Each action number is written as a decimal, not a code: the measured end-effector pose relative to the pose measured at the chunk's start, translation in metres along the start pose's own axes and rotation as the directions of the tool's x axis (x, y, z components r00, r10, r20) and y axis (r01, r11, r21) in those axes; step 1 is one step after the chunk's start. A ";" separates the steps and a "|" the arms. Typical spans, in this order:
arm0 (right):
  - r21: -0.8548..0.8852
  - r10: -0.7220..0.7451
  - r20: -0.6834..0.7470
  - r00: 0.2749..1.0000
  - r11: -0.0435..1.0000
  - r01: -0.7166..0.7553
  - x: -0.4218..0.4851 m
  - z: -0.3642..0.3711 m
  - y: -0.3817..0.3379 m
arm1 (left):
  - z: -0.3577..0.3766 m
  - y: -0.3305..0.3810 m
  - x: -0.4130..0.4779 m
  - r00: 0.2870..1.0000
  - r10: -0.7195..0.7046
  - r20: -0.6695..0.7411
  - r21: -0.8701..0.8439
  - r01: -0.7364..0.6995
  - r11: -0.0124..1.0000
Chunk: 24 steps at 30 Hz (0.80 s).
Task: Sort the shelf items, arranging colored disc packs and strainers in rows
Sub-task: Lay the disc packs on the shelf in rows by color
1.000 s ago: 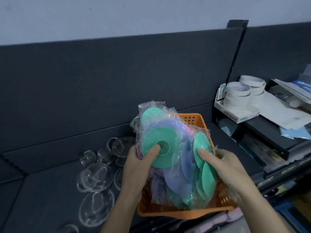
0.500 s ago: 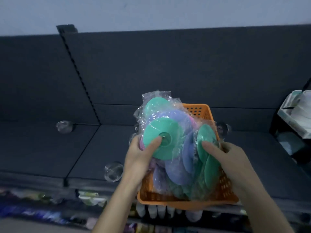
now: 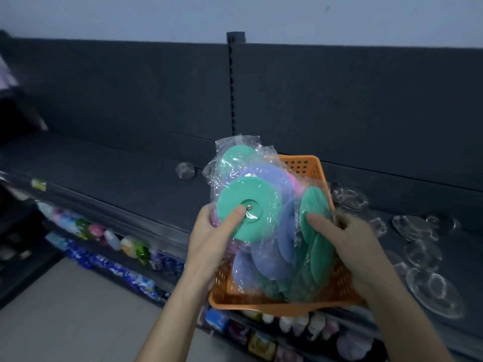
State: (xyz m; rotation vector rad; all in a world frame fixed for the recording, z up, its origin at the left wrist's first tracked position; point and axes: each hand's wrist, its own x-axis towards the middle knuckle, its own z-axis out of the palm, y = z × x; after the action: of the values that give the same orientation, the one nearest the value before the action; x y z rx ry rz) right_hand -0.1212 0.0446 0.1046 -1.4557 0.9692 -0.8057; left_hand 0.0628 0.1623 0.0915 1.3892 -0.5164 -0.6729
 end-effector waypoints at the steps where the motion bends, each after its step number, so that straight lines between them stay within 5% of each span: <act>1: -0.005 -0.002 0.011 1.000 1.000 0.002 0.001 0.017 -0.003 | -0.016 0.003 0.004 1.000 0.009 -0.018 0.001 -0.009 1.000; 24: -0.053 0.020 0.413 0.910 0.999 0.002 0.023 0.389 -0.023 | -0.353 0.034 0.064 0.901 0.051 -0.430 0.023 -0.045 0.999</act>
State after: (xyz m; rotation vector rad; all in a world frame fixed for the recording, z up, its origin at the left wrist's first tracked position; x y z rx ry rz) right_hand 0.2412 0.1893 0.0833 -1.5839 0.6743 -0.4369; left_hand 0.3564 0.3716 0.0779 1.4786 -0.1997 -0.3039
